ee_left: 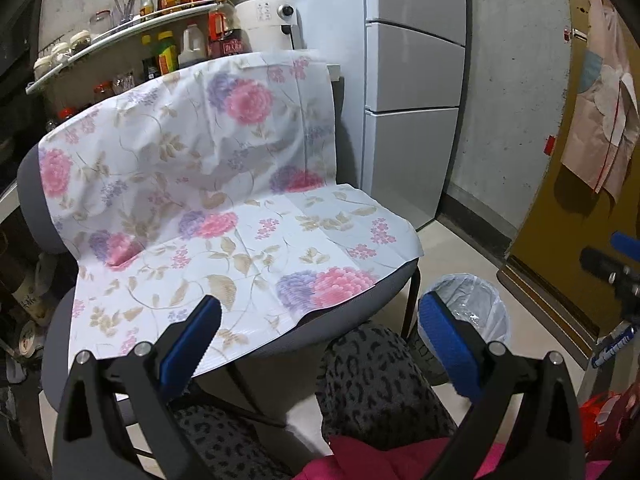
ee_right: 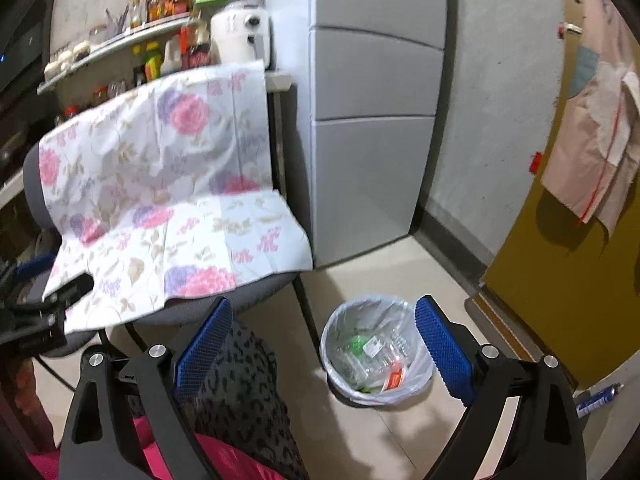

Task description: Collect trash

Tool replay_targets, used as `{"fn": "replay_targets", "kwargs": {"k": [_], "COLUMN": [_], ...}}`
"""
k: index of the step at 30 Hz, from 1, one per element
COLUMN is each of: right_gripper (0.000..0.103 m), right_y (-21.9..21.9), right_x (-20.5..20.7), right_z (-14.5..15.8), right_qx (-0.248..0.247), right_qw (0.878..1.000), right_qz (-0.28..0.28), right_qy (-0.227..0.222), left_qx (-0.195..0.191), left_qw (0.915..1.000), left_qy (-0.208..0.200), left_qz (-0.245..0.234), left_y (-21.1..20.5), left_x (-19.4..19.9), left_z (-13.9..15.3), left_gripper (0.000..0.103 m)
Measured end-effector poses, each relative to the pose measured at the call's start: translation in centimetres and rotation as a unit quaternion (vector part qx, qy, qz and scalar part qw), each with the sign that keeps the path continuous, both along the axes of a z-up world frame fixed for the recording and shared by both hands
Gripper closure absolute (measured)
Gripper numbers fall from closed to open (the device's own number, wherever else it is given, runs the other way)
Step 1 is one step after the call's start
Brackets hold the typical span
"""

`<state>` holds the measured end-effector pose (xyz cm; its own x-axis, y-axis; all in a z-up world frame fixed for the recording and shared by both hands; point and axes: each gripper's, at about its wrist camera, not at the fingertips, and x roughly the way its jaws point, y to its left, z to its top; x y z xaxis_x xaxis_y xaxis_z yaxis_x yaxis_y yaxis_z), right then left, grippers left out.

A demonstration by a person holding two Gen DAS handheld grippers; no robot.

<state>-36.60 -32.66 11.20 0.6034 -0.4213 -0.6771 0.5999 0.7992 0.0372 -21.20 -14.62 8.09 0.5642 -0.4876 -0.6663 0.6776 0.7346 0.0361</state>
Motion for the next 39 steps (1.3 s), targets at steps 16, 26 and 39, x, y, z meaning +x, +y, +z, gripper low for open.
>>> {"fn": "replay_targets", "kwargs": {"k": [16,26,39], "right_gripper": [0.011,0.011,0.011], "right_y": [-0.31,-0.16,-0.59], "right_x": [-0.51,-0.23,-0.21], "right_z": [0.53,0.54,0.46], "right_qx": [-0.003,-0.005,-0.003], "right_qw": [1.000,1.000,1.000], "right_qz": [-0.021,-0.019,-0.024], "right_qy": [-0.007,-0.007,-0.006], "left_qx": [0.000,-0.007,-0.010], "left_qw": [0.9999,0.9999,0.9998], "left_qy": [0.006,0.004,0.005], "left_qz": [0.009,0.015,0.017], "left_y": [-0.05,-0.24,0.08], "left_x": [0.65,0.63,0.74], "left_z": [0.32,0.73,0.74], "left_gripper": [0.006,0.006,0.006]}}
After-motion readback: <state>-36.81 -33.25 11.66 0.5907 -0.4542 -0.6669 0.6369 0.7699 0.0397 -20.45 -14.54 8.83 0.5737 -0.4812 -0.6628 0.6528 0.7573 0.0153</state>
